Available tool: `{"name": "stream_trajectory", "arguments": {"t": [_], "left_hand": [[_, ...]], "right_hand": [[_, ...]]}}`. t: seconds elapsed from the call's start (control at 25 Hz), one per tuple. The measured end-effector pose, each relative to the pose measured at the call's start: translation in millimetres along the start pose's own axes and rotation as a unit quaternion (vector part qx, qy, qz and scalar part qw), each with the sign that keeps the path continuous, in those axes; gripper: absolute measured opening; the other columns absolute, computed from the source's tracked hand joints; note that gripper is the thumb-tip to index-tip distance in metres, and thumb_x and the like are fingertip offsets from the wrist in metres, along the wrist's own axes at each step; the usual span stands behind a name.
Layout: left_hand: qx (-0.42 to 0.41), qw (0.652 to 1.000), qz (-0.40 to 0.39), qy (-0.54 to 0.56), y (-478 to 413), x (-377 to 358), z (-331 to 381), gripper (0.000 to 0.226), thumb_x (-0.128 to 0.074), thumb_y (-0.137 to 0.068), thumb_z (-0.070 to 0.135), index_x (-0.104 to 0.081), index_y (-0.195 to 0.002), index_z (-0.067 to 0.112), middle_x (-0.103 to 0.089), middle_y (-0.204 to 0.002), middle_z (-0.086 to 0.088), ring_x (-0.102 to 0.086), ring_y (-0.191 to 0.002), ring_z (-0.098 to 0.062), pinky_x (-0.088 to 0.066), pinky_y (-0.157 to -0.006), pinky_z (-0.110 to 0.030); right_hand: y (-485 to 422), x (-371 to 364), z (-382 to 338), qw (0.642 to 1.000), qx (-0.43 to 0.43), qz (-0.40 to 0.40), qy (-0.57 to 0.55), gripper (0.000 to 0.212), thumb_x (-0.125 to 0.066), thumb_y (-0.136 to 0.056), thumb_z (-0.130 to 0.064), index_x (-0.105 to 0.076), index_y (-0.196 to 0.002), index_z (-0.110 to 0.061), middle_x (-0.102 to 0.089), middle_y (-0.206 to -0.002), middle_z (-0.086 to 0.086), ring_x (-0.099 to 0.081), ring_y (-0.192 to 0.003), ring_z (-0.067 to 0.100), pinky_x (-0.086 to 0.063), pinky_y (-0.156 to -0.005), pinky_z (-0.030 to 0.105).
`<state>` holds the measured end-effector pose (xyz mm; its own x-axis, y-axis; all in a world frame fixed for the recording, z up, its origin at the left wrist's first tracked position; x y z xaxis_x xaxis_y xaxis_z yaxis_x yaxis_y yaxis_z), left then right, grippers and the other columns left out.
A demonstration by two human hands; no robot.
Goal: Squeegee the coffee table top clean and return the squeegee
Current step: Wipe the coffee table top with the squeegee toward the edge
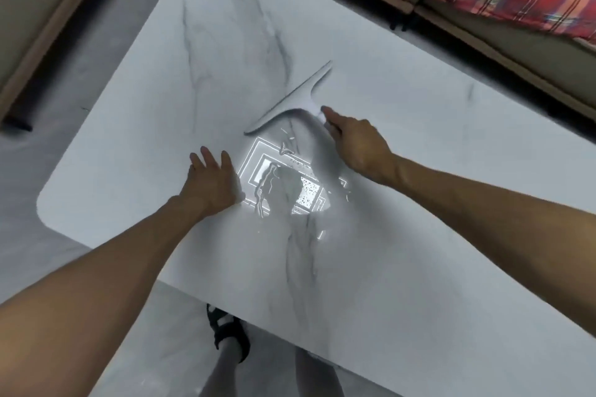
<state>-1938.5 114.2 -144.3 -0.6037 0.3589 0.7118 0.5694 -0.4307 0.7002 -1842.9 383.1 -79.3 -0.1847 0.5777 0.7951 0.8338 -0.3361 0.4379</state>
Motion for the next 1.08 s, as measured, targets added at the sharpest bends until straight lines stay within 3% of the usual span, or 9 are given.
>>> {"name": "stream_trajectory", "arguments": {"t": [0.16,0.32,0.44,0.52,0.6,0.68,0.84,1.0,1.08], "left_hand": [[-0.009,1.0,-0.011,-0.015,8,4,2,0.079,-0.042,-0.094,0.033,0.0,-0.151,-0.002,-0.001,-0.15,-0.045,-0.009,-0.136,-0.064,-0.018,-0.116,-0.055],[-0.008,1.0,-0.025,-0.004,11,7,0,0.076,-0.045,-0.092,0.027,-0.004,-0.152,0.003,0.0,-0.153,-0.039,-0.006,-0.14,-0.059,-0.022,-0.115,-0.053],[-0.002,0.999,0.006,0.042,20,10,-1,0.066,-0.049,-0.088,0.019,-0.022,-0.146,0.003,-0.021,-0.148,-0.034,-0.028,-0.133,-0.05,-0.031,-0.11,-0.051],[-0.005,0.995,0.053,0.087,33,6,-2,0.058,-0.053,-0.083,0.016,-0.034,-0.136,0.002,-0.041,-0.129,-0.028,-0.043,-0.116,-0.042,-0.039,-0.1,-0.048],[0.005,0.99,0.099,0.099,50,-10,-6,0.055,-0.053,-0.082,0.011,-0.037,-0.134,0.001,-0.046,-0.118,-0.025,-0.046,-0.108,-0.04,-0.04,-0.095,-0.046],[0.057,0.985,0.127,0.1,63,-26,-17,0.055,-0.05,-0.082,0.005,-0.037,-0.135,0.001,-0.044,-0.12,-0.026,-0.045,-0.108,-0.04,-0.038,-0.094,-0.045],[0.143,0.973,0.14,0.118,74,-45,-44,0.048,-0.046,-0.083,-0.002,-0.036,-0.13,-0.001,-0.043,-0.119,-0.028,-0.045,-0.107,-0.041,-0.038,-0.093,-0.046],[0.139,0.975,0.103,0.142,82,-60,-63,0.044,-0.042,-0.081,-0.005,-0.036,-0.125,0.0,-0.042,-0.116,-0.026,-0.043,-0.105,-0.04,-0.04,-0.09,-0.047],[0.116,0.978,0.089,0.151,85,-63,-70,0.039,-0.039,-0.08,-0.006,-0.038,-0.118,0.0,-0.041,-0.114,-0.024,-0.043,-0.104,-0.039,-0.043,-0.083,-0.046]], "right_hand": [[94,-14,49,0.994,0.031,-0.089,0.058,0.043,-0.027,-0.1,-0.043,-0.028,-0.142,-0.051,-0.071,-0.099,0.003,-0.064,-0.086,0.033,-0.042,-0.066,0.032],[166,6,87,0.979,-0.001,-0.157,0.13,0.044,-0.028,-0.102,-0.04,-0.023,-0.141,-0.058,-0.065,-0.118,-0.019,-0.065,-0.097,0.022,-0.051,-0.08,0.035],[172,34,85,0.98,-0.024,-0.14,0.137,0.041,-0.03,-0.1,-0.046,-0.027,-0.139,-0.06,-0.067,-0.117,-0.017,-0.065,-0.1,0.022,-0.052,-0.084,0.035],[139,54,75,0.995,-0.049,-0.069,0.055,0.04,-0.034,-0.099,-0.051,-0.039,-0.138,-0.05,-0.068,-0.106,-0.007,-0.064,-0.1,0.024,-0.051,-0.09,0.038],[88,67,53,0.994,-0.081,0.006,-0.07,0.037,-0.038,-0.099,-0.048,-0.052,-0.132,-0.038,-0.06,-0.086,-0.002,-0.058,-0.075,0.023,-0.054,-0.07,0.036],[28,67,35,0.971,-0.159,0.059,-0.168,0.034,-0.035,-0.098,-0.042,-0.055,-0.121,-0.028,-0.053,-0.074,0.005,-0.047,-0.055,0.022,-0.039,-0.04,0.025],[-35,36,-12,0.901,-0.318,0.071,-0.287,0.035,-0.031,-0.097,-0.035,-0.057,-0.119,-0.03,-0.048,-0.069,0.003,-0.042,-0.049,0.018,-0.03,-0.038,0.015],[-7,-27,-62,0.988,-0.102,0.036,-0.114,0.045,-0.029,-0.099,-0.029,-0.041,-0.143,-0.025,-0.063,-0.11,0.011,-0.055,-0.083,0.029,-0.036,-0.054,0.027],[38,-60,-74,0.998,-0.002,-0.022,-0.064,0.044,-0.032,-0.101,-0.033,-0.041,-0.144,-0.027,-0.064,-0.124,0.013,-0.061,-0.103,0.036,-0.05,-0.075,0.038]]}}
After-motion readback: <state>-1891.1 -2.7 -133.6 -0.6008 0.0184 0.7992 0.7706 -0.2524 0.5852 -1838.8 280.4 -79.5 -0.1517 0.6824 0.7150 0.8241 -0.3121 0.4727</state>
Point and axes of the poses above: each hand's wrist, its own y-axis away from the middle knuckle, its own x-axis out of the back of the hand, z = x × y, the point moved 1 cm from there along -y, towards the middle knuckle
